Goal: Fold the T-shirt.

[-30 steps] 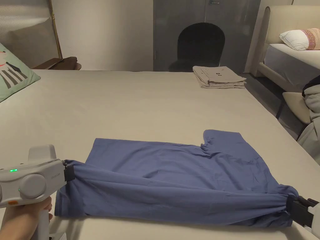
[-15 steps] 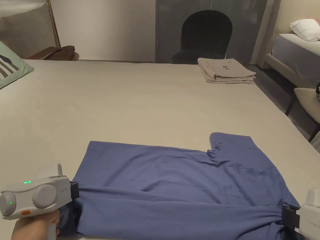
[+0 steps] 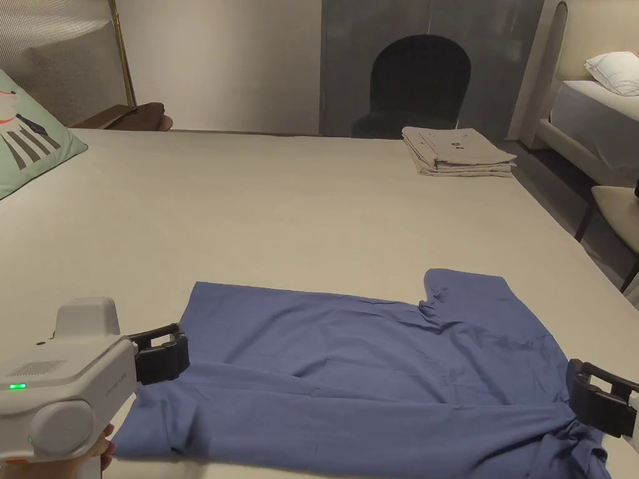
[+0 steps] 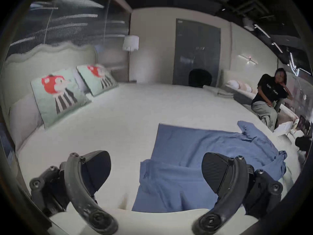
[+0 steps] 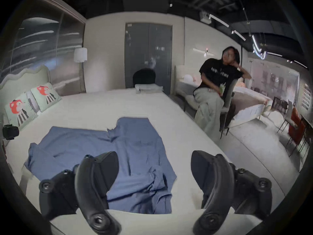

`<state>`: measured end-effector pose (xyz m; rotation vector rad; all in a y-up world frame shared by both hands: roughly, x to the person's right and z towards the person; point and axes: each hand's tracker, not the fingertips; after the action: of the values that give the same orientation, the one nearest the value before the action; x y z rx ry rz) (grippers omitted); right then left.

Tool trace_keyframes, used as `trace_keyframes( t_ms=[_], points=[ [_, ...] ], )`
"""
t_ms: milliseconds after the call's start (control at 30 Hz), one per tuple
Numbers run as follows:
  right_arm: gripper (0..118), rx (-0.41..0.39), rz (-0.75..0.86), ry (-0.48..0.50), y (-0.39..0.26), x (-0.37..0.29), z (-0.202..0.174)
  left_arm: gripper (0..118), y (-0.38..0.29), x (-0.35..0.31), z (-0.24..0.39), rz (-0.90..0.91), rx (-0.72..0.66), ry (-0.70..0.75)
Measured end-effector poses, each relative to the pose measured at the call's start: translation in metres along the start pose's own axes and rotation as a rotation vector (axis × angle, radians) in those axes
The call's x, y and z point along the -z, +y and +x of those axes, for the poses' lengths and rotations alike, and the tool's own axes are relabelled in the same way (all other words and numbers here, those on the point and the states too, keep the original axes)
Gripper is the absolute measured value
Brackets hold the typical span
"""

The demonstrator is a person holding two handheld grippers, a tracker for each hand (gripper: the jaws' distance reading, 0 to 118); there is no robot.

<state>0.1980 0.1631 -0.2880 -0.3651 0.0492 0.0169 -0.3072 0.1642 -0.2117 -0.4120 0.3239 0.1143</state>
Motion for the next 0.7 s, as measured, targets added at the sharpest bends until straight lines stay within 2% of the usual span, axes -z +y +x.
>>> trace_keyframes(
  t_ms=[33, 67, 100, 167, 200, 467, 600, 633, 667, 700],
  points=[
    [85, 0.002, 0.026, 0.014, 0.002, -0.007, -0.002, 106, 0.004, -0.015, 0.006, 0.019, 0.011, -0.003],
    [73, 0.008, 0.046, 0.021, 0.000, -0.009, -0.001, 102, 0.005, -0.024, 0.008, 0.043, 0.020, -0.015],
    [51, 0.013, 0.062, 0.030, 0.001, -0.014, -0.002, 76, 0.005, -0.031, 0.010, 0.067, 0.037, -0.011],
    [17, 0.021, 0.076, 0.034, 0.004, -0.024, -0.007, 15, 0.000, -0.025, 0.006, 0.070, 0.037, 0.016],
    [3, 0.020, 0.083, 0.034, 0.006, -0.031, -0.012, 1, 0.000, -0.028, 0.005, 0.067, 0.033, 0.016],
    [0, 0.018, 0.067, 0.067, 0.001, -0.042, -0.020, 1, -0.008, -0.045, -0.009, 0.011, 0.003, -0.013],
    [0, 0.038, 0.033, 0.071, -0.012, -0.036, -0.018, 4, -0.019, -0.028, -0.024, -0.181, -0.060, -0.078],
    [0, 0.036, 0.024, 0.071, -0.014, -0.035, -0.019, 15, -0.024, -0.022, -0.029, -0.225, -0.069, -0.094],
    [0, 0.031, 0.015, 0.070, -0.017, -0.033, -0.020, 39, -0.029, -0.014, -0.033, -0.267, -0.075, -0.098],
    [0, 0.027, 0.011, 0.069, -0.019, -0.032, -0.020, 77, -0.038, -0.001, -0.038, -0.298, -0.080, -0.096]
  ],
)
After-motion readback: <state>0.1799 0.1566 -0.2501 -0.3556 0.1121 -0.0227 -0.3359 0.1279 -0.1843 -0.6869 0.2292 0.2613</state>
